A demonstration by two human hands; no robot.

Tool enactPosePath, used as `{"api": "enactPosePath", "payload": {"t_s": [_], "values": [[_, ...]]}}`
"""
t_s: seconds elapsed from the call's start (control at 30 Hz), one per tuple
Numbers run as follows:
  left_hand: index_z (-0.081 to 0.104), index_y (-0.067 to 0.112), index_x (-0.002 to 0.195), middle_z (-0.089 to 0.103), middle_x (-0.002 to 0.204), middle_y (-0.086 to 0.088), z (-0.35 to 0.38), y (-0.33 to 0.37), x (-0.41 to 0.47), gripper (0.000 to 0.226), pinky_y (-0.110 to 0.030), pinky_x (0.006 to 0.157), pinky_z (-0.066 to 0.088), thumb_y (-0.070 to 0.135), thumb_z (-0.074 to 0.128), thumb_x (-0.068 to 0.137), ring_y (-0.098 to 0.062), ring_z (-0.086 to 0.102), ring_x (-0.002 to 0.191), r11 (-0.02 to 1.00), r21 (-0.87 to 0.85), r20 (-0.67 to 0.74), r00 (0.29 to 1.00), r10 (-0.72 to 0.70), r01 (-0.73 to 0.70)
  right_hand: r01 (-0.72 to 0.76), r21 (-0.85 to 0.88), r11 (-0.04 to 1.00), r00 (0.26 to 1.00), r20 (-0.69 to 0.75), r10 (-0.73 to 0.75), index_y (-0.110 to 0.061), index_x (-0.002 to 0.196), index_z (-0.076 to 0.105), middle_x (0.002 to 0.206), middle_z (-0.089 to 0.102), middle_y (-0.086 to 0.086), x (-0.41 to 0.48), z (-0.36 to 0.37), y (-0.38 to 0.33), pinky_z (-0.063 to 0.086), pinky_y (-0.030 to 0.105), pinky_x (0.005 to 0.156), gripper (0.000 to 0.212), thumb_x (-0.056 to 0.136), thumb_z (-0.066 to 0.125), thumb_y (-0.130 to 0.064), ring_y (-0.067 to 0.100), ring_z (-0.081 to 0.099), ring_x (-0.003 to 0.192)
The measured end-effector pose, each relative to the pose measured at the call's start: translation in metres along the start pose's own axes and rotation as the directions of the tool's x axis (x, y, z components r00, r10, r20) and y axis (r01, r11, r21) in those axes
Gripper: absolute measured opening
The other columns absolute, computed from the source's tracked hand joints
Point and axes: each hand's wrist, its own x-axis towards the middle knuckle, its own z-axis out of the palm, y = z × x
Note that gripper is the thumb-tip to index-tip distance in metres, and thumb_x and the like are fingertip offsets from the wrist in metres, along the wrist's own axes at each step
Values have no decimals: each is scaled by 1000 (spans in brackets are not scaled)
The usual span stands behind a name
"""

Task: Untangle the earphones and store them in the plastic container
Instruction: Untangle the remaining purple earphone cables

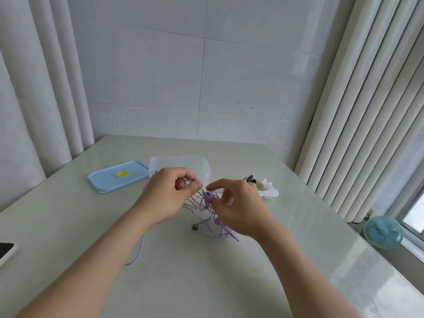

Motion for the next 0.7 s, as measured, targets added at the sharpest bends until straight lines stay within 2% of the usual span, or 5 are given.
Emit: {"api": "enactPosePath", "payload": {"t_s": [0.23,0.37,0.5,0.63,0.7], "values": [[80,27,91,72,80,9,0,10,-3,9,-16,68,46,30,74,98,-4,54,66,981,-188,65,996,69,-55,20,49,999,993,115,-25,-35,95,71,59,71,-15,-3,-2,-4,44,41,99,9,98,63,-38,-1,64,76],[80,24,92,77,85,1,-6,8,0,12,-35,83,54,30,72,99,-22,70,85,975,-213,-14,998,65,-67,-25,65,998,1000,-16,26,-35,85,70,56,67,-14,1,-2,1,44,40,87,11,96,70,-33,6,61,64],[79,26,92,78,91,1,-10,4,2,12,-44,86,55,31,72,99,-35,67,92,980,-179,-31,996,78,-82,-41,74,996,999,-21,43,-45,73,61,53,60,-13,3,-2,3,39,36,80,30,96,68,-26,10,55,60],[80,30,91,76,82,17,-10,5,0,7,-21,68,47,27,77,96,-5,59,67,996,-43,0,997,83,-83,-71,115,991,997,37,67,-38,76,63,57,64,-13,1,-7,-1,39,37,80,30,97,58,-17,5,57,65],[81,29,90,77,82,16,-9,5,0,5,-18,77,51,28,79,94,2,67,75,997,-26,1,997,79,-79,-102,149,984,990,113,85,-30,80,63,60,64,-17,0,-8,-1,39,38,80,27,96,51,-13,4,56,66]]}}
